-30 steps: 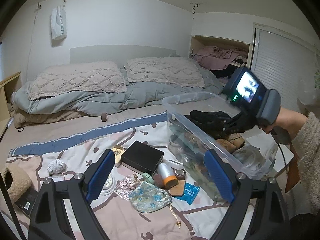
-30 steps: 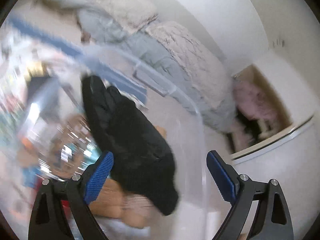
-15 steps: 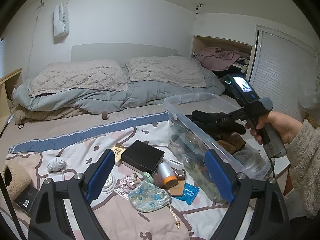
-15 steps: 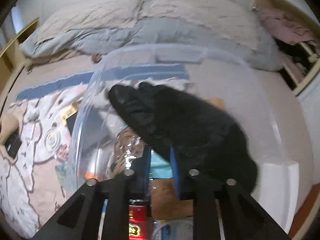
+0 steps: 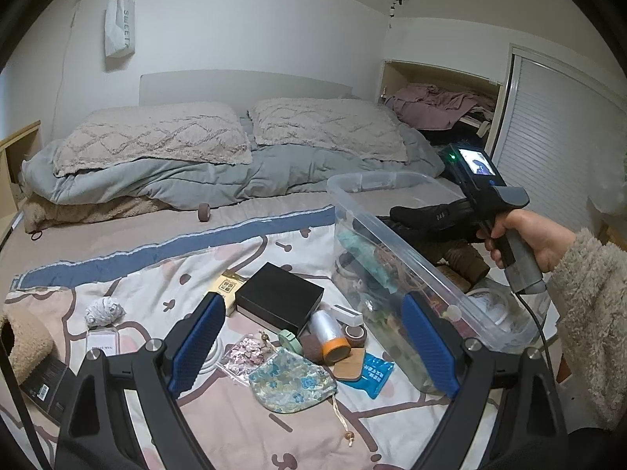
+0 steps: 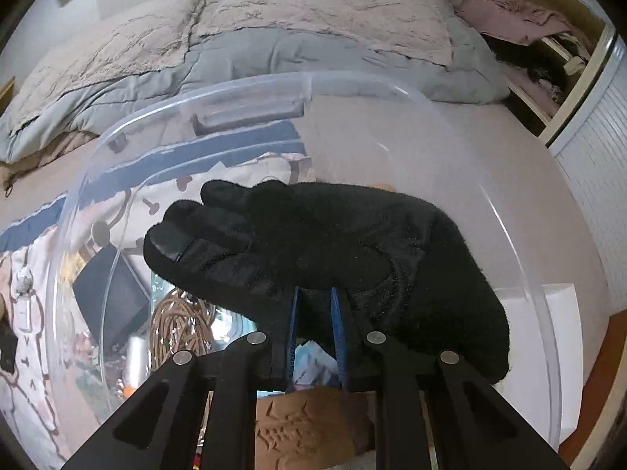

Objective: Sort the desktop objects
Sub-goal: 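Lower the black glove into the clear bin and open the right gripper, then withdraw the right tool from the bin toward the bed items while the left tool moves toward the clear case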

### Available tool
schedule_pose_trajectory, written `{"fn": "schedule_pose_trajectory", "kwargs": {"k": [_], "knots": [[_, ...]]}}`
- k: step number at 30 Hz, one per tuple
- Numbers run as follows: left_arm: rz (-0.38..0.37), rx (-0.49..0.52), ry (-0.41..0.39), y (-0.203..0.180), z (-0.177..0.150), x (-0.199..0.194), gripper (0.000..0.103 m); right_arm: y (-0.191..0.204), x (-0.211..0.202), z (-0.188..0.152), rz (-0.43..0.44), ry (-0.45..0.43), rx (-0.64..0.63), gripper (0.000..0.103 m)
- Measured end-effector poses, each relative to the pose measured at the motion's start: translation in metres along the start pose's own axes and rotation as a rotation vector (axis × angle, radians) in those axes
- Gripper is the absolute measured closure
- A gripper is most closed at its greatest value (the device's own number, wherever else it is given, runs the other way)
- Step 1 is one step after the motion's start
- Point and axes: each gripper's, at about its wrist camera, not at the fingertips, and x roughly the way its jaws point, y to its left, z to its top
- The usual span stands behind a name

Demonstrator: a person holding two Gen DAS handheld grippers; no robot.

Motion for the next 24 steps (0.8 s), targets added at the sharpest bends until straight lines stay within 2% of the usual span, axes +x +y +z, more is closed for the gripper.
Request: {"fn": "schedule_pose_trajectory", "kwargs": {"k": [7,11,15,16,17,18,19,20,24], "knots": [[-0.003,0.006,-0.007,-0.003,0.001,-0.002,0.011,0.011,-0.041,-0.025,0.045,-0.099,-0.038,0.086],[-0.01,0.009,-0.021,-0.005,0.003,-0.008,0.011,0.001,-0.07,-0.041,0.066,-0.198,0.028,0.086],[-0.015,0.011,-0.031,-0.008,0.005,-0.014,0.011,-0.008,-0.092,-0.06,0.075,-0.243,0.072,0.085],[-0.014,0.013,-0.034,-0.009,0.005,-0.016,0.011,-0.009,-0.099,-0.066,0.071,-0.259,0.081,0.077],[-0.012,0.014,-0.036,-0.01,0.006,-0.019,0.011,-0.009,-0.103,-0.07,0.071,-0.271,0.089,0.054],[-0.011,0.016,-0.037,-0.01,0.006,-0.02,0.011,-0.01,-0.108,-0.074,0.071,-0.285,0.1,0.036],[-0.008,0.016,-0.038,-0.011,0.007,-0.022,0.011,-0.01,-0.114,-0.078,0.069,-0.306,0.114,0.011],[-0.005,0.016,-0.038,-0.011,0.007,-0.023,0.011,-0.009,-0.121,-0.082,0.06,-0.336,0.123,0.008],[0.012,0.014,-0.041,-0.012,0.007,-0.029,0.011,-0.003,-0.14,-0.091,0.033,-0.392,0.127,0.008]]}}
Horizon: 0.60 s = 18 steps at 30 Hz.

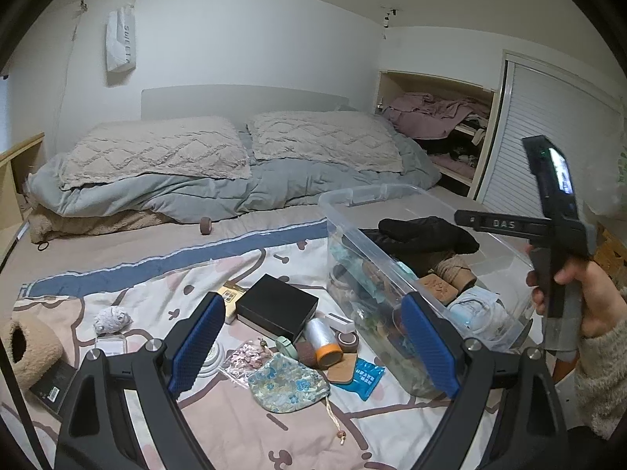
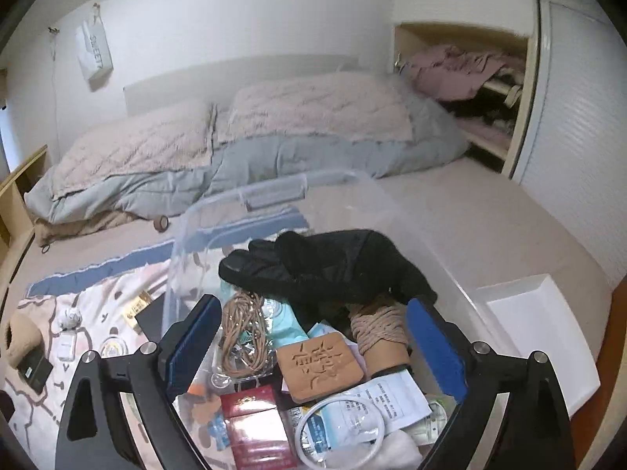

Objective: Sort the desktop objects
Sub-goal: 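Withdraw the right tool from the bin toward the bed items while the left tool moves toward the clear case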

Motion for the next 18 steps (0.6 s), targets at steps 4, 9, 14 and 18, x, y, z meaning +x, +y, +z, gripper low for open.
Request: {"fn": "schedule_pose_trajectory", "kwargs": {"k": [4,9,14,18], "knots": [[0.02,-0.01,-0.003,0.0,0.0,-0.006,0.009,0.004,-0.022,-0.008,-0.005,-0.051,-0.007,0.0],[0.036,-0.015,-0.018,-0.002,0.002,-0.016,0.006,0.004,-0.05,-0.023,-0.002,-0.104,-0.008,0.0],[0.045,-0.023,-0.043,-0.005,0.004,-0.027,0.003,0.0,-0.08,-0.036,0.014,-0.156,0.015,0.0],[0.065,-0.019,-0.056,-0.007,0.004,-0.033,0.003,0.002,-0.092,-0.046,0.021,-0.162,0.012,0.0]]}}
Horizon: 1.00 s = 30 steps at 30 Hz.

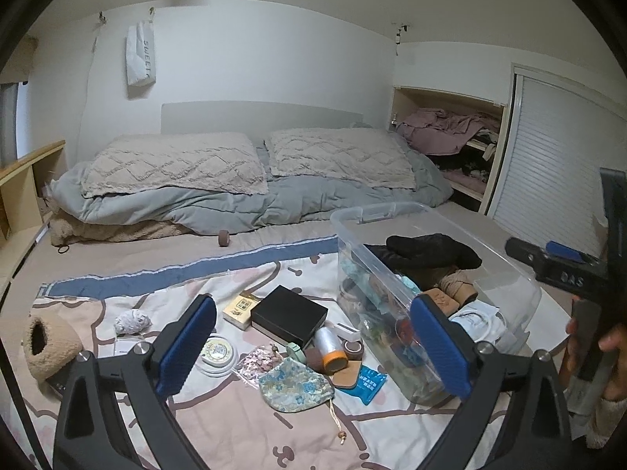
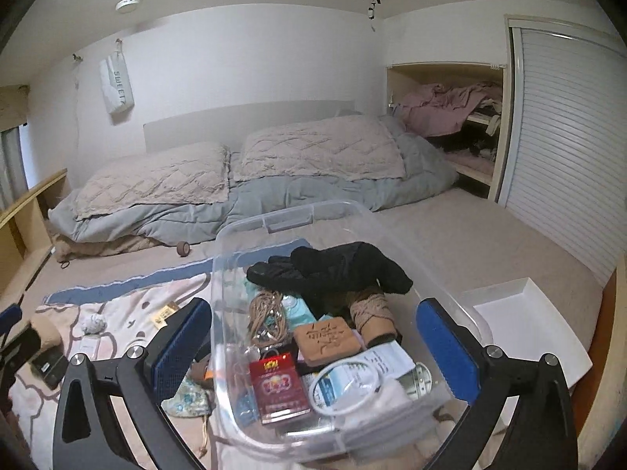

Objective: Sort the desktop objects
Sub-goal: 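Withdraw the right tool from the bin toward the bed items while the left tool moves toward the clear case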

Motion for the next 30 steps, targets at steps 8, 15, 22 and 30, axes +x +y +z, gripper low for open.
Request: {"fn": "schedule_pose_trajectory", "kwargs": {"k": [8,15,22,30], "knots": [[0.039,0.013,-0.018,0.007,-0.004,-0.013,0.0,0.007,-0.018,-0.009,0.027,-0.037,-0.01,0.0],[0.083,-0.043,-0.019,0.029,-0.007,-0.019,0.0,0.012,-0.025,-0.013,0.059,-0.054,-0.001,0.0],[0.132,-0.073,-0.026,0.046,-0.008,-0.024,0.0,0.025,-0.033,-0.014,0.074,-0.064,-0.027,0.0],[0.196,-0.084,-0.038,0.061,-0.011,-0.029,0.0,0.04,-0.027,-0.018,0.105,-0.061,-0.055,0.0]]}}
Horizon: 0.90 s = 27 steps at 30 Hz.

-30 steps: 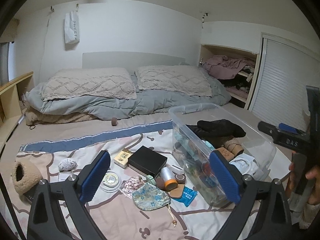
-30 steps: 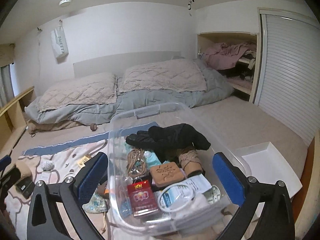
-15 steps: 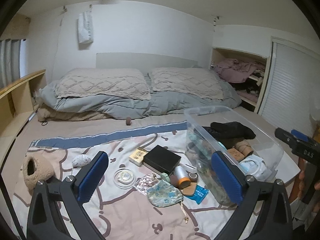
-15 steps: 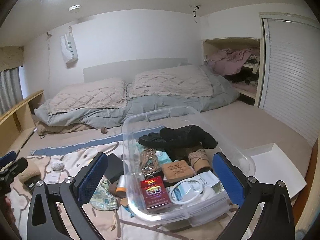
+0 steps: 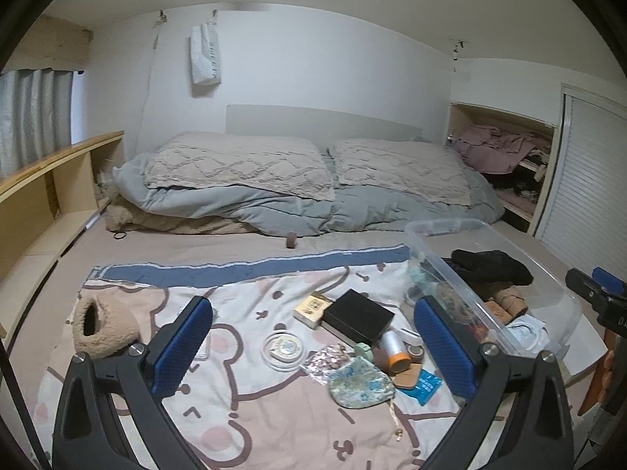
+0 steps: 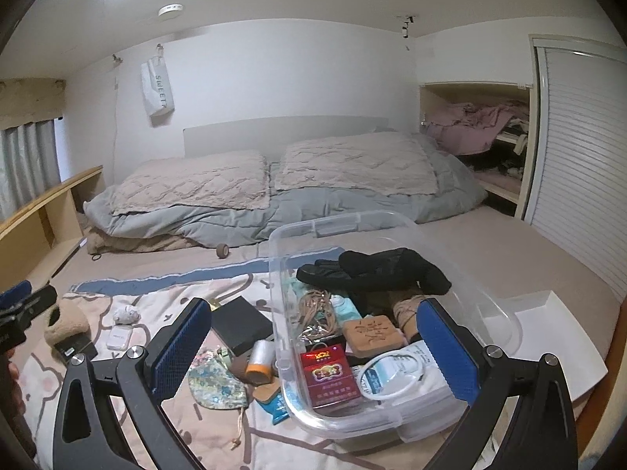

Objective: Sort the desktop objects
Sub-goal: 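Withdraw the right tool from the bin toward the bed items while the left tool moves toward the clear case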

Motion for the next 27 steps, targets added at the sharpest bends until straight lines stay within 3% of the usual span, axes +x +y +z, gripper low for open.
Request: {"fn": "schedule_pose_trajectory", "kwargs": {"k": [27], "knots": [[0.175,-0.06,-0.012,0.062,-0.009,-0.004,0.0,0.068,0.029,-0.005,0.159,-0.003,-0.066,0.0]]}}
